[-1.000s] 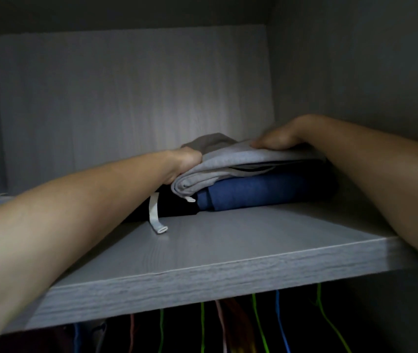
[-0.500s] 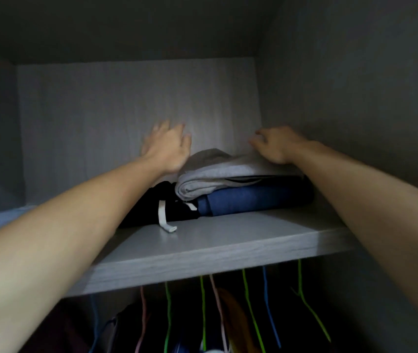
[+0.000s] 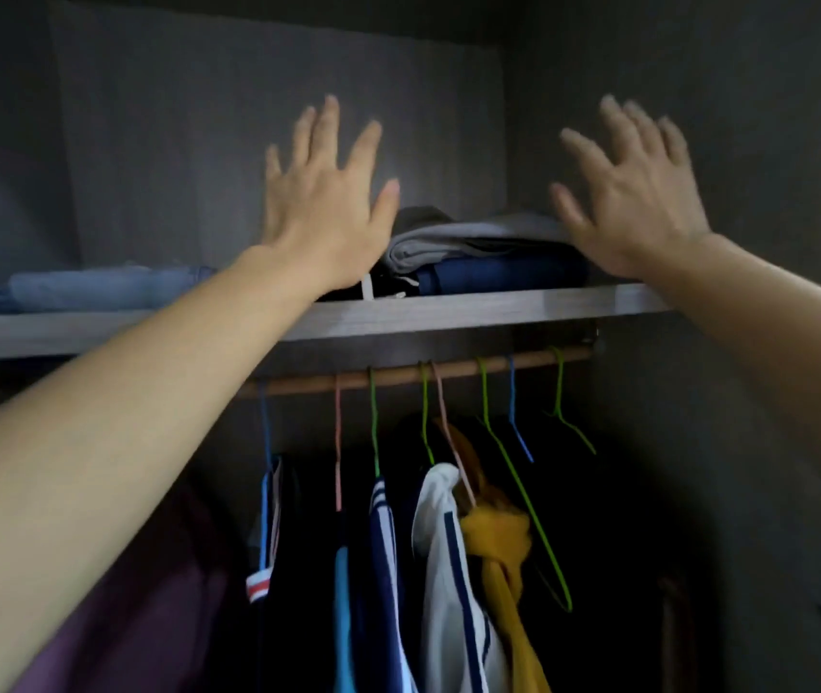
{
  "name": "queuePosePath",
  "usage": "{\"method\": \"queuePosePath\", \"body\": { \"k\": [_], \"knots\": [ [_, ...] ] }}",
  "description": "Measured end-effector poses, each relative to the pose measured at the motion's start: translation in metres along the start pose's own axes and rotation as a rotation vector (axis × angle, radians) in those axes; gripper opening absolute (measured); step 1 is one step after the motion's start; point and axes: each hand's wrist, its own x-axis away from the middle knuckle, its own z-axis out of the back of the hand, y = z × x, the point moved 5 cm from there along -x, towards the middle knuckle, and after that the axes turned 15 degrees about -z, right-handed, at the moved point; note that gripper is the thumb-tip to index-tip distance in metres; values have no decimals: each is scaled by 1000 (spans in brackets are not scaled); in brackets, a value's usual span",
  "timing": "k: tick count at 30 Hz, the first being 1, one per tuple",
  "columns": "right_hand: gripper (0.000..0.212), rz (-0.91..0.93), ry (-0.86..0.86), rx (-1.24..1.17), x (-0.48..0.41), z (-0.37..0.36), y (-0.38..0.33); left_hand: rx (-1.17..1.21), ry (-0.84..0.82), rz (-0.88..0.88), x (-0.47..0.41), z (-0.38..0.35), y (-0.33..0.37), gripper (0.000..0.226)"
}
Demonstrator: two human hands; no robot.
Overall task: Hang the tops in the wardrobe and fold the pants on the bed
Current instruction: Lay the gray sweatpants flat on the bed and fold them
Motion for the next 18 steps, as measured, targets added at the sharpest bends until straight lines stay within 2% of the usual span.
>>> {"method": "queuePosePath", "body": {
  "k": [3, 8, 14, 18],
  "knots": [
    [60, -34, 30, -36, 38, 23, 3, 108, 105, -4, 37, 6, 24, 63],
    [62, -29, 92, 2, 119, 50, 19, 144, 303, -54, 86, 0, 75, 60],
    [64, -79, 95, 91, 175, 79, 82, 337, 258, -20, 100, -8, 167, 65],
    [65, -94, 84, 150, 191, 109, 149, 396, 298, -56, 83, 15, 242, 64]
  ]
}}
